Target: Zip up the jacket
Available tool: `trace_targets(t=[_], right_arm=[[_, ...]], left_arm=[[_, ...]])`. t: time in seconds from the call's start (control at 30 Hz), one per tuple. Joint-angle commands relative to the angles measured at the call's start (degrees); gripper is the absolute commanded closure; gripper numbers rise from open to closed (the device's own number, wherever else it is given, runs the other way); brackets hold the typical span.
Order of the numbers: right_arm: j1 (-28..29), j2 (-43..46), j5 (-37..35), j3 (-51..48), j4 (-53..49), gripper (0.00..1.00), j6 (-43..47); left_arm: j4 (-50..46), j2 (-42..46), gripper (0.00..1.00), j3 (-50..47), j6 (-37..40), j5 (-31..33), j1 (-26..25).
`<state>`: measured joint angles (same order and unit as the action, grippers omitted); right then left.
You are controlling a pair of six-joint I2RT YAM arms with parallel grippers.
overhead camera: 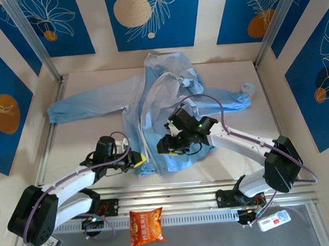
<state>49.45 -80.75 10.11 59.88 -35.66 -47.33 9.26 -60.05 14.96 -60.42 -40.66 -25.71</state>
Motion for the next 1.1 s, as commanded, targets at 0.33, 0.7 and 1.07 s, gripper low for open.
trace_targets(t=[0.33, 0.7, 1.07], right_arm=[[6.1, -11.5, -5.1, 3.7, -9.0, 0.41, 1.0], [6.5, -20.5, -1.1, 8.4, -9.0, 0.40, 4.3], [7.7, -24.1, 1.5, 7.2, -7.1, 0.45, 4.3]], left_arm=[[-6.5, 2.9, 1.00, 1.0, 3.3, 1.2, 0.4], [-8.5, 5.7, 1.00, -0.5, 3.5, 1.9, 0.4], [-8.4, 4.1, 1.00, -0.1, 4.3, 1.7, 0.4]])
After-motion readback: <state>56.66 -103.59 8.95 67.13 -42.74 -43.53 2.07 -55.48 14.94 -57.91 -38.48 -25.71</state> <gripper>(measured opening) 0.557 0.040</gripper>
